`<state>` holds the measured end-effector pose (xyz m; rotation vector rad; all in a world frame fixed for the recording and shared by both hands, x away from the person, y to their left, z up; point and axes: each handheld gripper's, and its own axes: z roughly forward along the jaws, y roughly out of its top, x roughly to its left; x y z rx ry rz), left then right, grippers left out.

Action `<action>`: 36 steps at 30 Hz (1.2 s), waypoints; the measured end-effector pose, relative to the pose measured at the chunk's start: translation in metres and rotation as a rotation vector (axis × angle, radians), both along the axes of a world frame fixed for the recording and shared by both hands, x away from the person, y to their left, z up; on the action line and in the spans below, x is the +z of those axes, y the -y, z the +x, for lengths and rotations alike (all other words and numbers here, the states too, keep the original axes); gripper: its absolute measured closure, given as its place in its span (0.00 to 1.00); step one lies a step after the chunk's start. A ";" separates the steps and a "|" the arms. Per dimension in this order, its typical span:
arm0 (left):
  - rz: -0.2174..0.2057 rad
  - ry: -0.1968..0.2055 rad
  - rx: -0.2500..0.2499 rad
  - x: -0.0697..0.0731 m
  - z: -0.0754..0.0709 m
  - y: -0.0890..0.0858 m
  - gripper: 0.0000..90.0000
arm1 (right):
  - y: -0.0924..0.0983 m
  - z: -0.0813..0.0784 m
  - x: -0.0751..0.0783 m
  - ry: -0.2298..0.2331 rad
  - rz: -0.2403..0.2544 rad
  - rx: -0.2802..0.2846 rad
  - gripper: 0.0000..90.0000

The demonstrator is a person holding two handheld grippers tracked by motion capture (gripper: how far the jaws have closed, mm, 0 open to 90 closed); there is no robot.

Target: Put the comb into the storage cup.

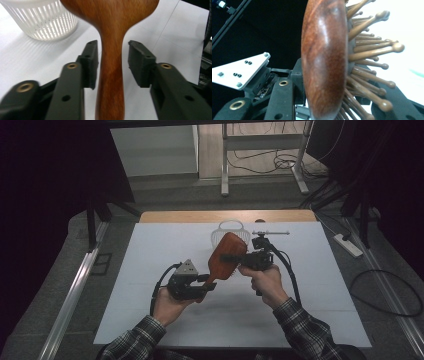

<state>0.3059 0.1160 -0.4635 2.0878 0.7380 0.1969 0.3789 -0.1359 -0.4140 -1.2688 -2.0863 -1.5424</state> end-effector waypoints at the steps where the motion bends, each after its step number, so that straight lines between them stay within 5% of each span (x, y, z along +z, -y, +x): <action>1: 0.003 -0.002 0.007 -0.001 0.000 0.000 0.60 | 0.001 0.000 0.000 0.003 0.000 -0.004 0.60; 18: 0.020 -0.080 0.032 -0.010 0.005 -0.013 0.22 | 0.012 0.006 0.007 0.043 -0.009 -0.041 0.60; 21: -0.015 -0.099 0.045 -0.011 0.006 -0.022 0.17 | 0.014 0.007 0.009 0.057 -0.015 -0.047 0.60; 36: -0.048 -0.075 0.103 -0.008 -0.006 -0.049 0.01 | 0.023 0.016 0.020 0.103 -0.009 -0.087 0.60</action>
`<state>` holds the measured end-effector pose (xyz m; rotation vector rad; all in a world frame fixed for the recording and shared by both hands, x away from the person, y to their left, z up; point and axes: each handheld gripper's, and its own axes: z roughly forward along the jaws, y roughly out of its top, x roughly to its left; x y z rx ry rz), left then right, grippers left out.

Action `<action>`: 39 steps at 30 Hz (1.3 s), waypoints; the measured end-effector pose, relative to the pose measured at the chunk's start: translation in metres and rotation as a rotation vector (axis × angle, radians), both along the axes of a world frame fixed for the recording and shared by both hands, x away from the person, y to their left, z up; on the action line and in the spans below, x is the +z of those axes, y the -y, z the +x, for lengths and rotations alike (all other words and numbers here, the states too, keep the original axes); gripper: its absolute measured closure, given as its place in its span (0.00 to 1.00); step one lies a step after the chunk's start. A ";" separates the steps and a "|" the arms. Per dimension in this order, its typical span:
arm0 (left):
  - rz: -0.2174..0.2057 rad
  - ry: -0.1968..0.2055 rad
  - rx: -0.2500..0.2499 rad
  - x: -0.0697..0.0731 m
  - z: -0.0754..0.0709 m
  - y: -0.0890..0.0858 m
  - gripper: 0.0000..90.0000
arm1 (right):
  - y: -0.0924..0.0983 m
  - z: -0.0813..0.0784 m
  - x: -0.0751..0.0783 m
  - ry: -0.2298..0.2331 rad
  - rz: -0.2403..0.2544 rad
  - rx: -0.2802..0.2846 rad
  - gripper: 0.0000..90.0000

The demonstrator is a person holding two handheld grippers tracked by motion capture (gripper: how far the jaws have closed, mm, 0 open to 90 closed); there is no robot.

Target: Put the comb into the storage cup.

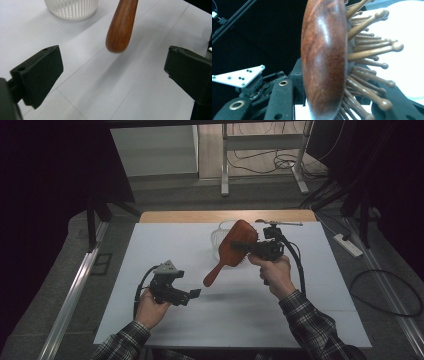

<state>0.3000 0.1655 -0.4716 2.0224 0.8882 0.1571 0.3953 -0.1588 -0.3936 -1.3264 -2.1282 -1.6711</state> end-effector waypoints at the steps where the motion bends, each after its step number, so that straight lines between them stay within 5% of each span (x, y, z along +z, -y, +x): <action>1: 0.009 0.006 0.002 0.001 -0.001 -0.002 0.01 | 0.000 0.001 0.001 0.001 0.003 -0.001 0.60; 7: 0.028 0.029 0.013 0.000 -0.007 -0.008 0.00 | 0.004 0.005 0.004 0.004 0.020 -0.019 0.60; 39: 0.034 0.010 0.067 -0.008 -0.050 -0.051 0.00 | 0.015 0.033 0.022 0.036 0.049 -0.104 0.60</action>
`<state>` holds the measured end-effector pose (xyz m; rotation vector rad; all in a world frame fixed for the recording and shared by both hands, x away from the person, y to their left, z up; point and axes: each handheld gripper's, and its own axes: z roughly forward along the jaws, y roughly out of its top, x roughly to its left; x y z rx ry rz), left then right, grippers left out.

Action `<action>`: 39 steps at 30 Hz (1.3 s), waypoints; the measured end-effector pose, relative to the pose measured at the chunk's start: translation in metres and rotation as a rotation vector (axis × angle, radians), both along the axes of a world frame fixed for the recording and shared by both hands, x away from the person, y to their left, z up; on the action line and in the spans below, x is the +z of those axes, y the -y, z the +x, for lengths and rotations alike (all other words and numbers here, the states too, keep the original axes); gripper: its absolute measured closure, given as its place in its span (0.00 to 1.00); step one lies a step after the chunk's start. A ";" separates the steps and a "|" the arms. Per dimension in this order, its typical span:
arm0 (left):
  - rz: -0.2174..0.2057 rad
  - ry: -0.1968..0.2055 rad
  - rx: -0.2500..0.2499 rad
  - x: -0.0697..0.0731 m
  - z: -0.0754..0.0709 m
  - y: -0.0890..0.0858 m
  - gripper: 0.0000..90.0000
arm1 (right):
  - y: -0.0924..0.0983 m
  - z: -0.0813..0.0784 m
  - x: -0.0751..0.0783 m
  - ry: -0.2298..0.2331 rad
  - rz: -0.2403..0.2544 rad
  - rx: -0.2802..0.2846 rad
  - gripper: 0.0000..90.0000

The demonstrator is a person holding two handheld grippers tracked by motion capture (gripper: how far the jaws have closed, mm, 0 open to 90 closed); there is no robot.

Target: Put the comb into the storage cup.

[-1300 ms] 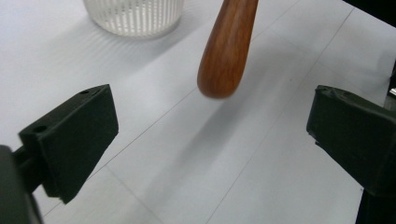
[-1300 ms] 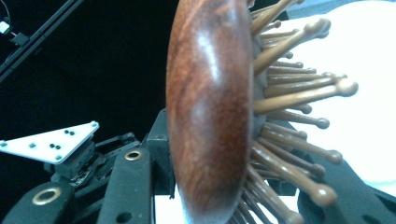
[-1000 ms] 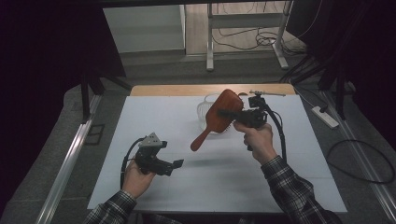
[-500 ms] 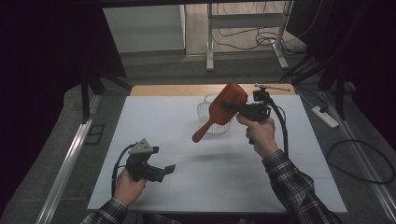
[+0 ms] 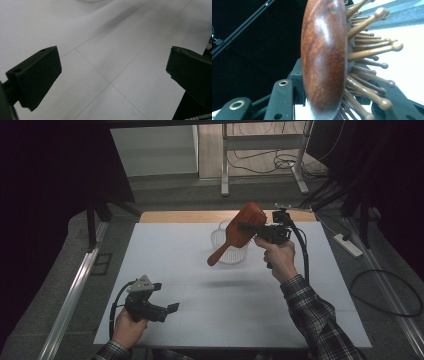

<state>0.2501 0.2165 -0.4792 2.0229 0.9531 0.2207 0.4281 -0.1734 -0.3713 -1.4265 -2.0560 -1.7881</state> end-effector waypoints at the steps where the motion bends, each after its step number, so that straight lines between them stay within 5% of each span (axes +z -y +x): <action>1: -0.001 0.003 0.003 0.000 -0.001 -0.001 0.00 | 0.000 0.001 0.001 0.000 -0.001 0.000 0.60; 16: -0.052 -0.013 0.046 -0.001 -0.019 -0.023 0.00 | 0.000 0.017 0.009 0.015 -0.024 -0.043 0.60; 39: -0.029 0.010 0.075 -0.001 -0.040 -0.035 0.00 | 0.003 0.046 0.018 0.036 -0.069 -0.141 0.60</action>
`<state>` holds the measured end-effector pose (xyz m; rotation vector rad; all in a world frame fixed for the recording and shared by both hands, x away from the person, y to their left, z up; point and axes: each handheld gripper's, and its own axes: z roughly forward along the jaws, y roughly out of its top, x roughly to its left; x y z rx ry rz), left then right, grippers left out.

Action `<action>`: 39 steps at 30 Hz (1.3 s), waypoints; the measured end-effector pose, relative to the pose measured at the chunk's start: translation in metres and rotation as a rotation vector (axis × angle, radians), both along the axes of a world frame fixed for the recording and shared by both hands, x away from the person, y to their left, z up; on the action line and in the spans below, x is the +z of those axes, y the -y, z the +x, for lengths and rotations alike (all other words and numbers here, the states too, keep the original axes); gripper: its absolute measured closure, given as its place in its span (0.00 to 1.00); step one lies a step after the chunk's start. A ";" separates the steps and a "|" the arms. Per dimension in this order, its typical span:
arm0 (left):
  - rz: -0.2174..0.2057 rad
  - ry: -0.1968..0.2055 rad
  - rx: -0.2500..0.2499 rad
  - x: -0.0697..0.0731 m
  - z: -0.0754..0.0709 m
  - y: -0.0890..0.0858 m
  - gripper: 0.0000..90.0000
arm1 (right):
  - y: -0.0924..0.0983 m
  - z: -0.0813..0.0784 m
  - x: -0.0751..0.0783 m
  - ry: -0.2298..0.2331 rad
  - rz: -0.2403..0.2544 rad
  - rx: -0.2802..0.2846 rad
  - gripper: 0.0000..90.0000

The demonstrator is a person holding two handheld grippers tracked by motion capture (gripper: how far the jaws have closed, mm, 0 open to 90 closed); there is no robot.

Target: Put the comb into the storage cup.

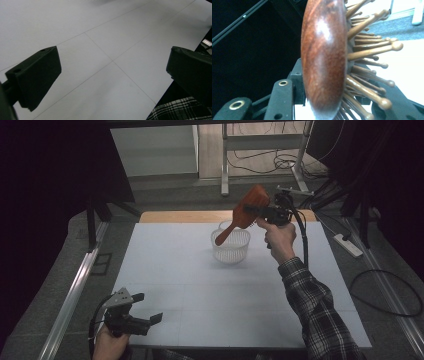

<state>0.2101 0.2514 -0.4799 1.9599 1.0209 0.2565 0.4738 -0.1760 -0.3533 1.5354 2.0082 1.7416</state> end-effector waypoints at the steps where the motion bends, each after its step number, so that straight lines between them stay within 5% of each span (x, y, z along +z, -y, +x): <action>1: 0.002 0.001 0.001 0.000 0.000 0.000 0.00 | 0.000 0.001 0.000 0.001 -0.004 -0.003 0.60; 19: 0.009 -0.009 0.015 0.001 -0.004 -0.003 0.00 | -0.009 0.010 -0.013 -0.003 -0.073 -0.029 0.60; 39: 0.026 -0.016 0.020 0.000 -0.003 -0.001 0.01 | -0.016 0.011 -0.037 -0.035 -0.096 -0.022 0.59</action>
